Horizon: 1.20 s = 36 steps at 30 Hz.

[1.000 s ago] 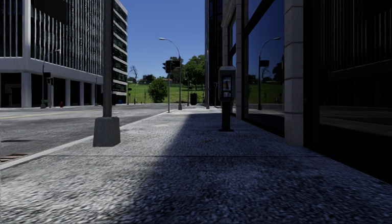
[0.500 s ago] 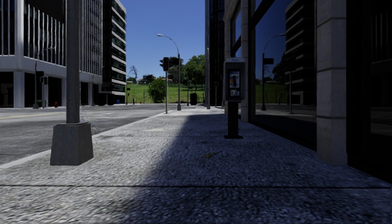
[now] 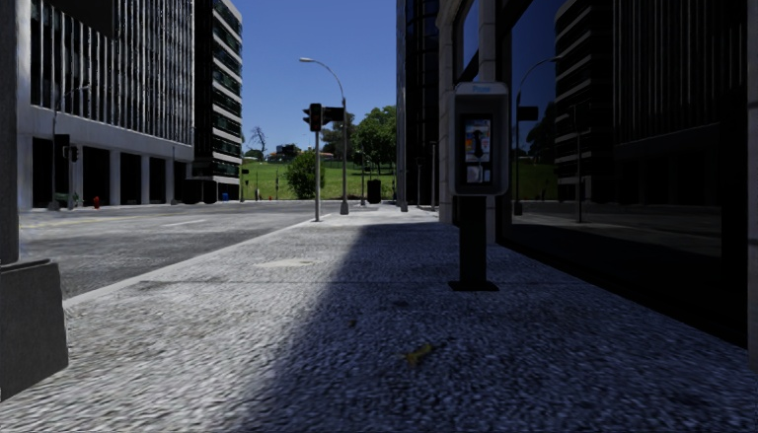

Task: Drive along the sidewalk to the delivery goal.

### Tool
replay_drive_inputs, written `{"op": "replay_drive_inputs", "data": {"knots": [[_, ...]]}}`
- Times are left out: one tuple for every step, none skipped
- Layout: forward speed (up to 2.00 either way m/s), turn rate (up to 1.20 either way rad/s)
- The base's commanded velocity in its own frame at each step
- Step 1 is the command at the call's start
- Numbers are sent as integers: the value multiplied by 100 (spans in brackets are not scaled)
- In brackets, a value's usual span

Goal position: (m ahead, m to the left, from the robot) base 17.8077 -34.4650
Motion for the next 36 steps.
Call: {"op": "replay_drive_inputs", "data": {"knots": [[200,0],[200,0],[200,0],[200,0],[200,0],[200,0],[200,0],[200,0],[200,0],[200,0],[200,0],[200,0],[200,0],[200,0],[200,0],[200,0],[200,0],[200,0],[200,0],[200,0],[200,0],[200,0],[200,0],[200,0],[200,0],[200,0],[200,0],[200,0],[200,0],[200,0],[200,0],[200,0],[200,0],[200,0],[200,0],[200,0]]}}
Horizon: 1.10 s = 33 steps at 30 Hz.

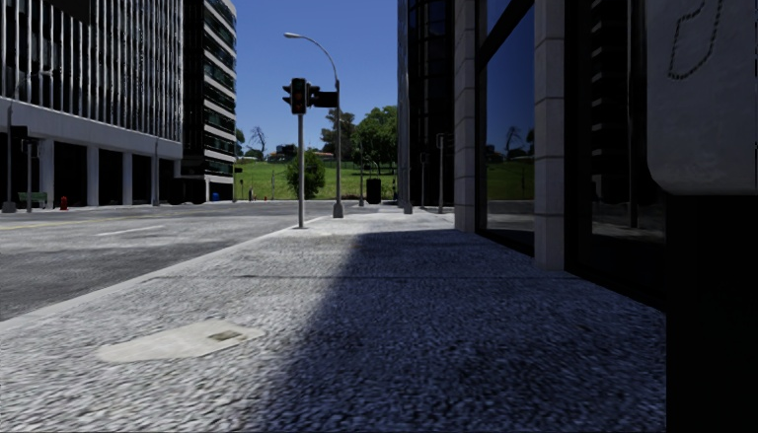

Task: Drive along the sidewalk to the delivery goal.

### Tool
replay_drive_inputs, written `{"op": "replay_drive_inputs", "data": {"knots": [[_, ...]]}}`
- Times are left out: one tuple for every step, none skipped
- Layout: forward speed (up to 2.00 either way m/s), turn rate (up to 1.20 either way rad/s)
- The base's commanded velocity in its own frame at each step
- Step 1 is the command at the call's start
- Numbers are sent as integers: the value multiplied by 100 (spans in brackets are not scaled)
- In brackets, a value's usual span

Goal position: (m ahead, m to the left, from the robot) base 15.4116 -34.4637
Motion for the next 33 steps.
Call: {"op": "replay_drive_inputs", "data": {"knots": [[200,0],[200,0],[200,0],[200,0],[200,0],[200,0],[200,0],[200,0],[200,0],[200,0],[200,0],[200,0],[200,0],[200,0],[200,0],[200,0],[200,0],[200,0],[200,0],[200,0],[200,0],[200,0],[200,0],[200,0],[200,0],[200,0],[200,0],[200,0],[200,0],[200,0],[200,0],[200,0],[200,0]]}}
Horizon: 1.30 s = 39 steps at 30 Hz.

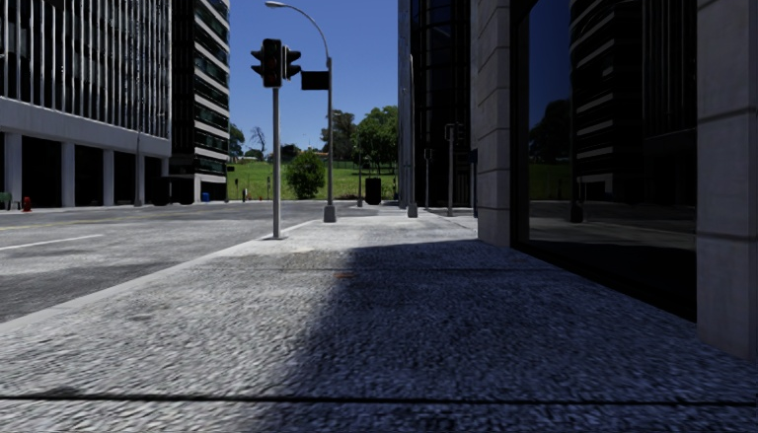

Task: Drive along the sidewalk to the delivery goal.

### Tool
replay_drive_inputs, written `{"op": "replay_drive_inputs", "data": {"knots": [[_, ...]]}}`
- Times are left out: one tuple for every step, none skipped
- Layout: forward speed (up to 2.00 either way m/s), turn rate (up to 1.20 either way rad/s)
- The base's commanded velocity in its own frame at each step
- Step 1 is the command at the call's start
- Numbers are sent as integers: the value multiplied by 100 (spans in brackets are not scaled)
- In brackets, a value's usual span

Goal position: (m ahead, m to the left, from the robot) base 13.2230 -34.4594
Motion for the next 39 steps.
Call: {"op": "replay_drive_inputs", "data": {"knots": [[200,0],[200,0],[200,0],[200,0],[200,0],[200,0],[200,0],[200,0],[200,-15],[200,-20],[200,-21],[200,-21],[200,-22],[200,-22],[200,-22],[200,-22],[200,-22],[200,-22],[200,-22],[200,-22],[200,-22],[200,-22],[200,-22],[200,-14],[200,-6],[200,-3],[200,-3],[200,-2],[200,0],[200,0],[200,0],[200,0],[200,0],[200,0],[200,0],[200,0],[200,0],[200,0],[200,0]]}}
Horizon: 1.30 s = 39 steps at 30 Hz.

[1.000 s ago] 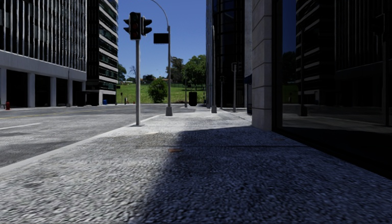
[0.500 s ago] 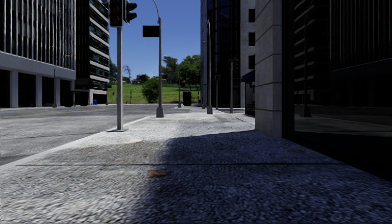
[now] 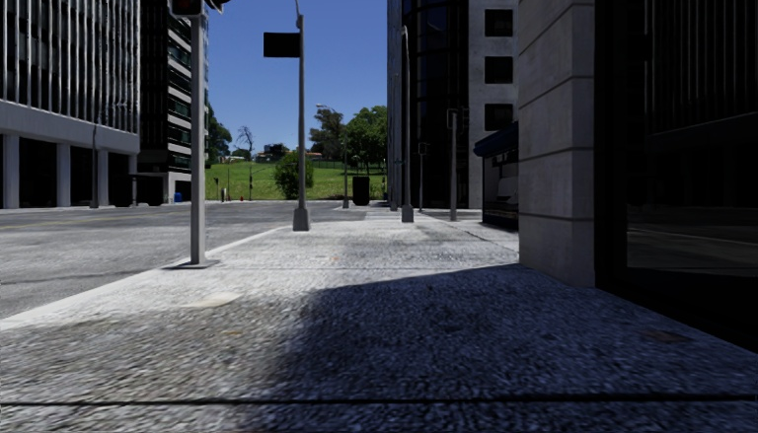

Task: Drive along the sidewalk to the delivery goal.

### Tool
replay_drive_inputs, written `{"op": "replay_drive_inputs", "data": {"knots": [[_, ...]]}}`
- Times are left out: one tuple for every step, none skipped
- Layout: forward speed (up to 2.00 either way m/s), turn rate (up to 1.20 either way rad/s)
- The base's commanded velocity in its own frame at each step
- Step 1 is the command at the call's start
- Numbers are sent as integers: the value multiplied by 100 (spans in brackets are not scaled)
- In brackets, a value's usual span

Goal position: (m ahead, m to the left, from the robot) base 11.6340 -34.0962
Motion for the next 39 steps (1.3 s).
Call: {"op": "replay_drive_inputs", "data": {"knots": [[200,0],[200,0],[200,0],[200,0],[200,0],[200,0],[200,0],[200,0],[200,0],[200,0],[200,0],[200,0],[200,0],[200,0],[200,0],[200,0],[200,0],[200,0],[200,0],[200,0],[200,0],[200,0],[200,0],[200,0],[200,0],[200,0],[200,0],[200,0],[200,0],[200,0],[200,0],[200,0],[200,0],[200,-12],[200,-18],[200,-20],[200,-22],[200,-26],[200,-26]]}}
